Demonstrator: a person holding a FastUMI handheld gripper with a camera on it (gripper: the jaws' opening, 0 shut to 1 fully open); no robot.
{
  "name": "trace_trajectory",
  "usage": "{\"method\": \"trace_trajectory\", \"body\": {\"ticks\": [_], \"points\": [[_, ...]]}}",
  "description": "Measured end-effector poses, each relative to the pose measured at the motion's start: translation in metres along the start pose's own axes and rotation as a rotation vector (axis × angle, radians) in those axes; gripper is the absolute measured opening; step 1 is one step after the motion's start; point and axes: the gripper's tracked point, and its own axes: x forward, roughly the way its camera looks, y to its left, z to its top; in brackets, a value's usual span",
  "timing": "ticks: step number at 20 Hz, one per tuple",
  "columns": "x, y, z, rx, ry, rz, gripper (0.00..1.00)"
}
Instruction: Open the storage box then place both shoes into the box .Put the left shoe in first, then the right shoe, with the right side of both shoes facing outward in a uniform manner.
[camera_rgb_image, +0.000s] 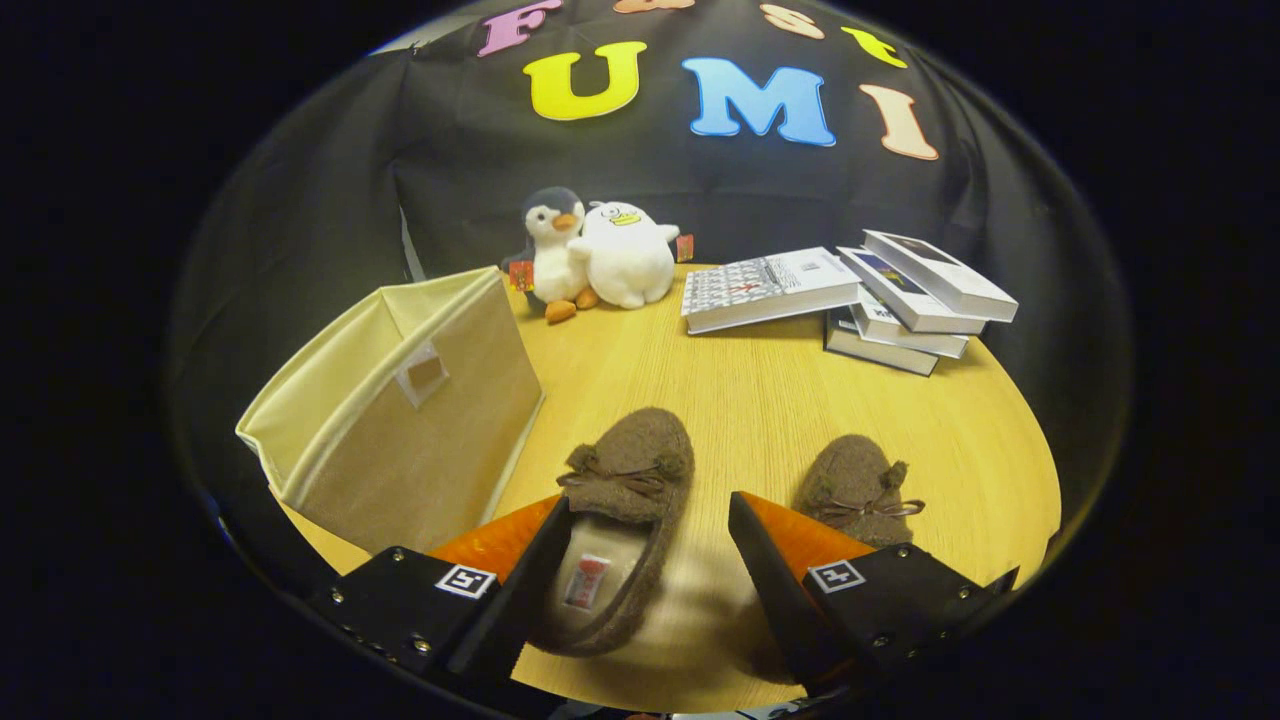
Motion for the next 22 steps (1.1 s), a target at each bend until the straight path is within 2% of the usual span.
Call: {"method": "trace_trajectory", "body": {"ticks": [5,6,8,9,10,12,13,17,22], "points": [[0.023,-0.004,-0.027,0.018,0.103,-0.015,0.98],[0.026,-0.004,-0.029,0.033,0.116,-0.018,0.95],[0.031,-0.005,-0.032,0.055,0.142,-0.027,0.77],[0.034,-0.001,-0.033,0.071,0.156,-0.016,0.55],[0.035,0.002,-0.034,0.085,0.168,-0.009,0.46],[0.031,-0.002,-0.031,0.101,0.18,-0.045,0.21],[0.034,0.001,-0.033,0.118,0.189,-0.04,0.06],[0.023,0.009,-0.006,0.245,0.154,-0.017,0.05],[0.002,0.014,0.033,0.281,0.099,-0.01,0.05]]}}
